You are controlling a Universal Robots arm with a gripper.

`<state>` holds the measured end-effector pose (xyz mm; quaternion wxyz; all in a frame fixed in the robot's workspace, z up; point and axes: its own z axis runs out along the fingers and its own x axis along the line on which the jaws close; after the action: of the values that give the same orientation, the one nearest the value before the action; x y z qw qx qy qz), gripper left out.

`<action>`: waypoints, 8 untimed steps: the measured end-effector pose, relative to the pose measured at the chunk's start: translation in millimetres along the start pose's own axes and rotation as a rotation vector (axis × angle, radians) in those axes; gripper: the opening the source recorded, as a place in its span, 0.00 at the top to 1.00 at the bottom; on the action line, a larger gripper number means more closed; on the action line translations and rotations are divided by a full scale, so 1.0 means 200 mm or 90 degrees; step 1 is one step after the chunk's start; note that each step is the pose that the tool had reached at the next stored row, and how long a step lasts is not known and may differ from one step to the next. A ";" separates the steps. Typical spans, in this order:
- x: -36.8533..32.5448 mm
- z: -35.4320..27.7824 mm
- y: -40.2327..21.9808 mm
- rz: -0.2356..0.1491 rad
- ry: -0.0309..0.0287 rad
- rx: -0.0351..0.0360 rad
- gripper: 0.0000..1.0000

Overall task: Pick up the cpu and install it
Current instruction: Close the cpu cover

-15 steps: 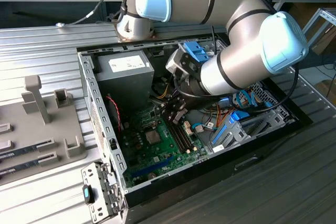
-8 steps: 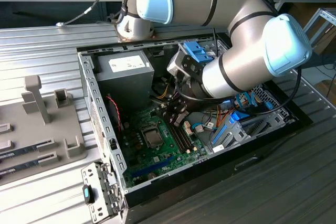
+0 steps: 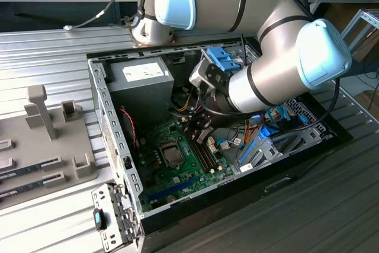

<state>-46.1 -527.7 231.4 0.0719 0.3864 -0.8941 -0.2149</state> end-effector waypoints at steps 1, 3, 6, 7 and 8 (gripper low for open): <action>-0.001 0.007 -0.004 0.007 -0.0035 0.0002 0.89; -0.005 0.023 -0.012 0.018 -0.0086 0.0002 0.89; -0.047 0.044 0.004 0.020 -0.0087 -0.0004 0.89; -0.065 0.052 0.016 0.020 -0.0087 -0.0005 0.89; -0.095 0.065 0.038 0.020 -0.0087 -0.0005 0.89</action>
<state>-41.9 -505.1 223.8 0.0693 0.3706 -0.9005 -0.2168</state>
